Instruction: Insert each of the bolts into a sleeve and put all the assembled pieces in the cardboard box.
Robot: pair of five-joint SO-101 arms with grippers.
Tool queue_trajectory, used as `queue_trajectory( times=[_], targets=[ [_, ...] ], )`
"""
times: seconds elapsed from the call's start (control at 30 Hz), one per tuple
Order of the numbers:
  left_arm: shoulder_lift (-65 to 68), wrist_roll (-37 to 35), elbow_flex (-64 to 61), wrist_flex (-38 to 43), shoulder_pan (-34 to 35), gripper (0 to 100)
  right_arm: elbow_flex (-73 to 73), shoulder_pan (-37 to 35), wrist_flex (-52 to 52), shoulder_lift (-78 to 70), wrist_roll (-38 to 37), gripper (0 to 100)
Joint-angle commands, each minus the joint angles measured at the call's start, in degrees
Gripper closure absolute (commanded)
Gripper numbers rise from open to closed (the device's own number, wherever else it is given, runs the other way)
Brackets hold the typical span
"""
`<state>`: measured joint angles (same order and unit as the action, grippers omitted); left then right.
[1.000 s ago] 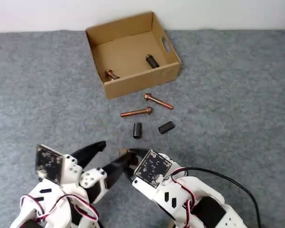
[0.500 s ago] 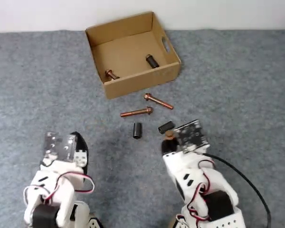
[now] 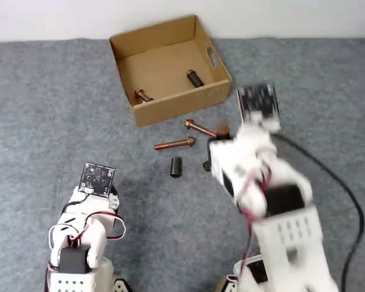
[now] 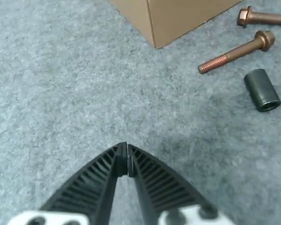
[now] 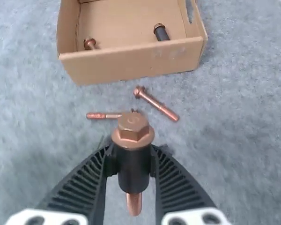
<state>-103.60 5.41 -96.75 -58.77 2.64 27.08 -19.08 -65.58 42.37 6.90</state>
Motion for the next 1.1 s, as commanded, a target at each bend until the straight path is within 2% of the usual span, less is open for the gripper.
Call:
queue_trajectory(
  times=[0.0, 0.13, 0.3, 0.53, 0.7, 0.83, 1.07],
  targets=[
    [-0.5, 0.4, 0.3, 2.2, -0.1, 100, -18.0, 0.8, 0.5, -14.3, 0.9, 99.1],
    [-0.5, 0.4, 0.3, 2.2, -0.3, 100, -32.8, 0.7, 0.9, -27.5, 0.9, 99.0],
    [-0.3, 0.4, 0.3, -0.4, -0.3, 100, -47.5, 0.8, 7.6, -41.9, -0.4, 99.0],
    [-0.3, 0.4, 0.3, -1.5, -2.9, 100, -60.7, 0.7, 16.7, -59.6, -10.9, 99.0],
    [-0.2, -5.9, 0.3, -3.5, -3.3, 100, -65.5, 0.5, 26.2, -69.5, -16.9, 99.0],
    [-0.2, -6.2, 0.3, -5.4, -7.6, 100, -67.1, 0.8, 31.3, -76.0, -16.8, 99.0],
    [-0.2, -6.4, 0.3, -5.4, -8.0, 100, -67.3, 0.9, 34.7, -86.4, -16.7, 99.0]
  ],
)
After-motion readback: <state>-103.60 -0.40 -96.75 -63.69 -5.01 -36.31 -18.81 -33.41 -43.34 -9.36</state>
